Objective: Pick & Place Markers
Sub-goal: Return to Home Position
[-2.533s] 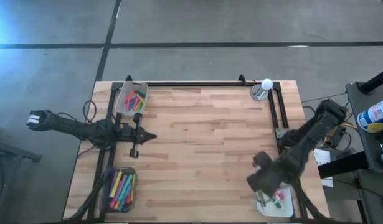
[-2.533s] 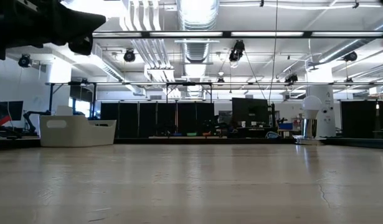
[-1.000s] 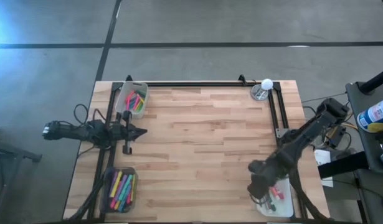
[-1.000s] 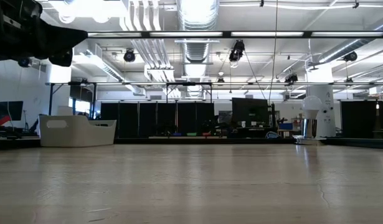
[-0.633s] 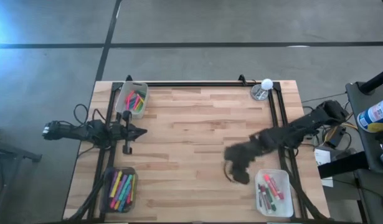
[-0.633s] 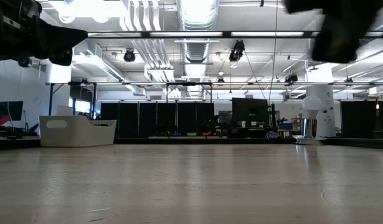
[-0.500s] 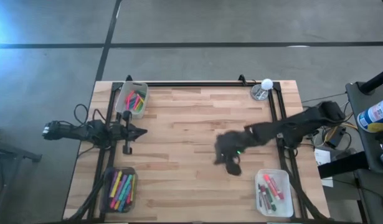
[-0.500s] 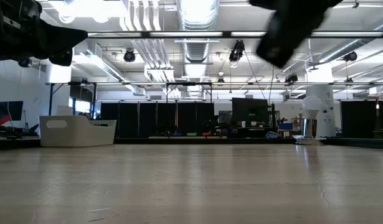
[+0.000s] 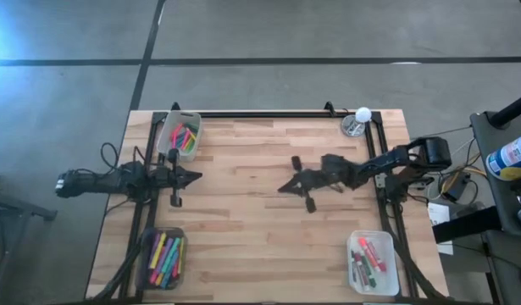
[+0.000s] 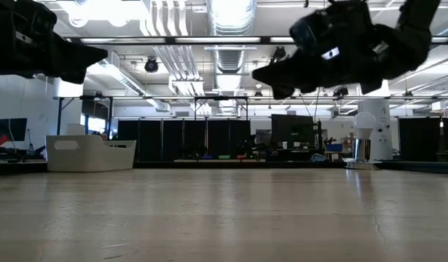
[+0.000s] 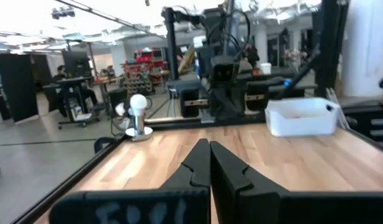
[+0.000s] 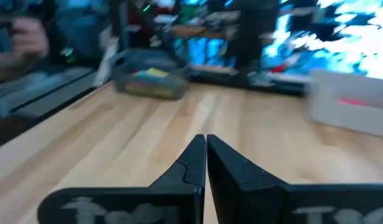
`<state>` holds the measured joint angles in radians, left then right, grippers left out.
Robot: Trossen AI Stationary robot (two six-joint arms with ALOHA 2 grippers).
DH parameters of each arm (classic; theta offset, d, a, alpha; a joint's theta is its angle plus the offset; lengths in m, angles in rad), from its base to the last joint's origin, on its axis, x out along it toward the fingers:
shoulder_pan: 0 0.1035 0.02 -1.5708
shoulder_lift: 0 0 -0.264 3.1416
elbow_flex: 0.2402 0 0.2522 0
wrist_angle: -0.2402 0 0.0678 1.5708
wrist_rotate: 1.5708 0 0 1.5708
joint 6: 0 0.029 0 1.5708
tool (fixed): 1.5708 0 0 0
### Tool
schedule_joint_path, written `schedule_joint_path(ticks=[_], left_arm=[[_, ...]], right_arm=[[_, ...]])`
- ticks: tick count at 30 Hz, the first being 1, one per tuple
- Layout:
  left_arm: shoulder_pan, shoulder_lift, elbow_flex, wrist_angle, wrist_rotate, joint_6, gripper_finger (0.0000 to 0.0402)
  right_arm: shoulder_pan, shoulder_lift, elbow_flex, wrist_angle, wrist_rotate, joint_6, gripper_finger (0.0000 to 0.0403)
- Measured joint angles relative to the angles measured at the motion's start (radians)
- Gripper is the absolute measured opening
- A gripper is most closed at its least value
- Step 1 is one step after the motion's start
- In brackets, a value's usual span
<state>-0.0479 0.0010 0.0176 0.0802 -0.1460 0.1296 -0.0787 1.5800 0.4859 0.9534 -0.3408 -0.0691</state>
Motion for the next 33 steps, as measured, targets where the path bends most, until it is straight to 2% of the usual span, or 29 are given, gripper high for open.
schedule_joint_path(ticks=[4, 9, 11, 14, 16, 25, 28, 33], left_arm=[[0.082, 0.000, -0.009, 0.040, 0.087, -0.038, 0.0000], [0.207, 0.000, -0.010, 0.073, 0.131, -0.060, 0.0000], [0.252, 0.000, -0.010, 0.101, 0.143, -0.065, 0.0000], [0.319, 0.001, -0.010, 0.136, 0.227, -0.091, 0.0000], [0.364, 0.001, -0.010, 0.129, 0.265, -0.115, 0.0000], [0.473, 0.001, -0.011, 0.020, 0.272, -0.166, 0.0000], [0.476, 0.001, -0.011, -0.024, 0.272, -0.155, 0.0000], [0.476, 0.000, -0.011, -0.047, 0.263, -0.156, 0.0000]], right_arm=[[-0.050, -0.061, -0.121, 0.141, 0.030, 0.016, 0.0008], [-0.090, -0.218, -0.238, 0.153, 0.127, 0.000, 0.0008], [-0.098, -0.298, -0.275, 0.152, 0.136, -0.013, 0.0008], [-0.134, -0.436, -0.333, 0.143, 0.131, -0.018, 0.0008], [-0.176, -0.537, -0.362, 0.095, 0.137, -0.032, 0.0008], [-0.359, -0.949, -0.406, -0.336, 0.090, -0.031, 0.0008], [-0.381, -1.053, -0.471, -0.344, 0.089, -0.028, 0.0008], [-0.412, -1.193, -0.477, -0.489, 0.101, -0.025, 0.0008]])
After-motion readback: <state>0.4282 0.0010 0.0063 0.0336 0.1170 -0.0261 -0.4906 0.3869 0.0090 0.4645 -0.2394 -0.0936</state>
